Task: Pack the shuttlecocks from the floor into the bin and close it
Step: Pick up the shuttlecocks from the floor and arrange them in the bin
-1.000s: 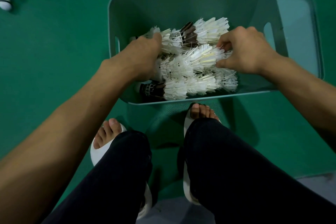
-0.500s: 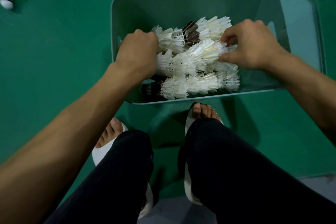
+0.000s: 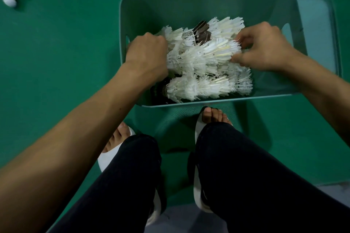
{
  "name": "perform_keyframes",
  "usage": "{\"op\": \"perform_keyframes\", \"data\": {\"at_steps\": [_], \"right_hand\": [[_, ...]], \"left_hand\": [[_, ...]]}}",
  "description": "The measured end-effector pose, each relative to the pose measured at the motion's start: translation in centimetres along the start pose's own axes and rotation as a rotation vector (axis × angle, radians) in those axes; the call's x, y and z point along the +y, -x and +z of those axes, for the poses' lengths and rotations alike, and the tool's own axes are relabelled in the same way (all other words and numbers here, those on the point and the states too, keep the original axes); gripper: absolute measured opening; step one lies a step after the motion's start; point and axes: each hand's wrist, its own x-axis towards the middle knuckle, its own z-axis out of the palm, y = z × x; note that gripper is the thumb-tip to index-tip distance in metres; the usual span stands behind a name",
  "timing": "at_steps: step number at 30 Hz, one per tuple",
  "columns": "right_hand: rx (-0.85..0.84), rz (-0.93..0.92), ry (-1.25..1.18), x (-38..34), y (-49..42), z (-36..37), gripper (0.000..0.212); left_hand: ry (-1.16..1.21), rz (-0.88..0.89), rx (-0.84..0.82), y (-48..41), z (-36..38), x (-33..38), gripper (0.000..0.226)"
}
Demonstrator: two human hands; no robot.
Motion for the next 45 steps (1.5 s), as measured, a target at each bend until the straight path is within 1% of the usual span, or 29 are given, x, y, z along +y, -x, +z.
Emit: {"op": "perform_keyframes", "data": {"at_steps": [3, 5, 7, 9, 11, 12, 14, 15, 17, 19, 23, 27, 30, 33, 35, 36, 38, 40, 43, 45], "right_hand": [[0.052, -0.026, 0.022, 0.0, 0.1, -0.5, 0.034], [0.105, -0.091, 0.102, -0.3, 0.2, -0.2, 0.028], [0.118, -0.129, 0.217, -0.7, 0.1, 0.4, 0.028], [0.094, -0.137, 0.331, -1.1, -0.5, 0.9, 0.023], [0.078, -0.139, 0.37, -1.5, -1.0, 1.1, 0.018], [0.073, -0.145, 0.374, -1.6, -1.2, 1.1, 0.017], [0.068, -0.157, 0.383, -1.6, -1.4, 1.1, 0.017], [0.076, -0.16, 0.379, -1.5, -1.3, 1.1, 0.017], [0.116, -0.145, 0.348, -1.3, -1.3, 1.0, 0.021], [0.132, -0.14, 0.317, -1.1, -1.4, 1.1, 0.027], [0.034, -0.106, 0.266, -1.4, -1.2, 1.0, 0.037], [0.075, -0.097, 0.226, -1.8, -0.3, 0.2, 0.046], [0.105, -0.05, 0.272, -2.0, 0.1, 0.0, 0.046], [0.164, 0.048, 0.307, -2.3, 1.1, -0.5, 0.041], [0.182, 0.037, 0.274, -3.4, 2.3, -0.7, 0.037], [0.156, 0.012, 0.225, -4.4, 3.0, -0.7, 0.032], [0.016, -0.031, 0.087, -6.6, 4.2, -0.5, 0.023], [-0.153, -0.066, -0.005, -8.6, 4.7, 0.3, 0.025], [-0.297, -0.101, -0.008, -10.7, 4.5, 2.2, 0.028], [-0.359, -0.085, 0.019, -11.3, 4.0, 3.4, 0.022]], "left_hand": [[0.008, -0.022, 0.057, 0.0, 0.3, -0.2, 0.024], [0.012, -0.051, 0.079, 0.0, 0.4, -0.3, 0.025], [0.019, -0.073, 0.061, -0.2, 0.3, -0.3, 0.025], [0.004, -0.071, 0.029, -0.3, 0.1, -0.1, 0.019], [-0.025, -0.056, -0.004, -0.3, -0.2, 0.1, 0.005], [-0.032, -0.059, -0.019, -0.2, -0.3, 0.2, 0.005], [-0.035, -0.069, -0.049, -0.1, -0.5, 0.3, 0.016], [-0.018, -0.069, -0.047, 0.0, -0.6, 0.3, 0.017], [0.021, -0.067, -0.02, 0.2, -0.9, 0.3, 0.011], [0.047, -0.071, -0.013, 0.2, -1.2, 0.4, 0.011], [0.069, -0.068, -0.056, 0.2, -1.5, 0.4, 0.009], [0.1, -0.058, -0.028, 0.3, -1.3, 0.1, 0.004], [0.156, -0.056, -0.024, 0.5, -1.8, 0.2, 0.011], [0.17, -0.065, -0.002, 0.9, -2.8, 0.3, 0.025], [0.149, -0.065, 0.001, 1.3, -3.3, 0.2, 0.031], [0.135, -0.064, -0.015, 1.4, -3.3, 0.2, 0.033], [0.107, -0.066, -0.071, 1.8, -3.4, 0.0, 0.032], [0.074, -0.058, -0.179, 2.0, -3.2, 0.1, 0.027], [0.04, -0.007, -0.368, 2.0, -2.0, 0.3, 0.027], [0.041, 0.018, -0.445, 1.6, -1.1, 0.2, 0.03]]}}
